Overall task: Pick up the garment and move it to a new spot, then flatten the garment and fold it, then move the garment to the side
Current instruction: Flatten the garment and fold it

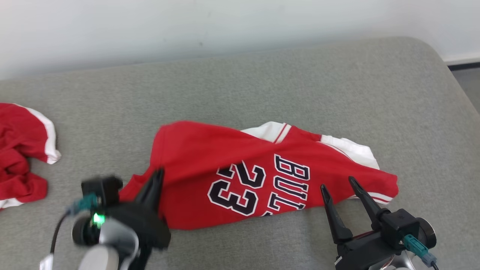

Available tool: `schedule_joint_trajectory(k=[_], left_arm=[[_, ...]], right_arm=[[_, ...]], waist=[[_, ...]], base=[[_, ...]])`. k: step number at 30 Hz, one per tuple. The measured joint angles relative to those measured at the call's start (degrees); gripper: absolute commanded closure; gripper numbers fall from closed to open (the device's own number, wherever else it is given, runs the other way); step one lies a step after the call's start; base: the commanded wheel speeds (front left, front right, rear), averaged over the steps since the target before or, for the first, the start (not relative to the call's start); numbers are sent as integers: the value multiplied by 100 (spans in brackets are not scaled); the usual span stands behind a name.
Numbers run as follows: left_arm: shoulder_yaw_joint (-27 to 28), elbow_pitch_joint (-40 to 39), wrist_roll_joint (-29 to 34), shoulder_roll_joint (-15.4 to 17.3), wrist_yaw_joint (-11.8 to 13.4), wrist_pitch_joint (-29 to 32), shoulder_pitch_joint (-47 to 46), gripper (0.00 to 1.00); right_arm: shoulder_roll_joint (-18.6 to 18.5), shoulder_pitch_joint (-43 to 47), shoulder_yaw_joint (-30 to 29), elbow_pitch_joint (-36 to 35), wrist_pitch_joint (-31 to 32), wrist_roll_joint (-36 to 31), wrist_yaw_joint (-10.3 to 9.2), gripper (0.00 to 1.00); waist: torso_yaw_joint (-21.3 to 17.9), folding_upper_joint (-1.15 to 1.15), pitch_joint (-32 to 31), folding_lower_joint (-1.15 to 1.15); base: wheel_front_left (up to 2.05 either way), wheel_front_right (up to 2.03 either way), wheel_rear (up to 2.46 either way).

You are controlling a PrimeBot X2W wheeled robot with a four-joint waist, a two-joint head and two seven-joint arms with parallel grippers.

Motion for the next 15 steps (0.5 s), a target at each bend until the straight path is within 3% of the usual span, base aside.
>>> schedule_joint_trajectory(k=[7,15], left_arm=[[40,-1373,-10,211,505,714,1451,100],[34,-1512,213,301,765,736,1870,100]], right_arm=[[51,71,-40,-51,63,-1,0,0],[57,61,-23,-46,76,-2,0,0]], waist=[[271,-1,-179,0],[356,-1,-194,0]], base=[[0,0,0],[0,0,0]])
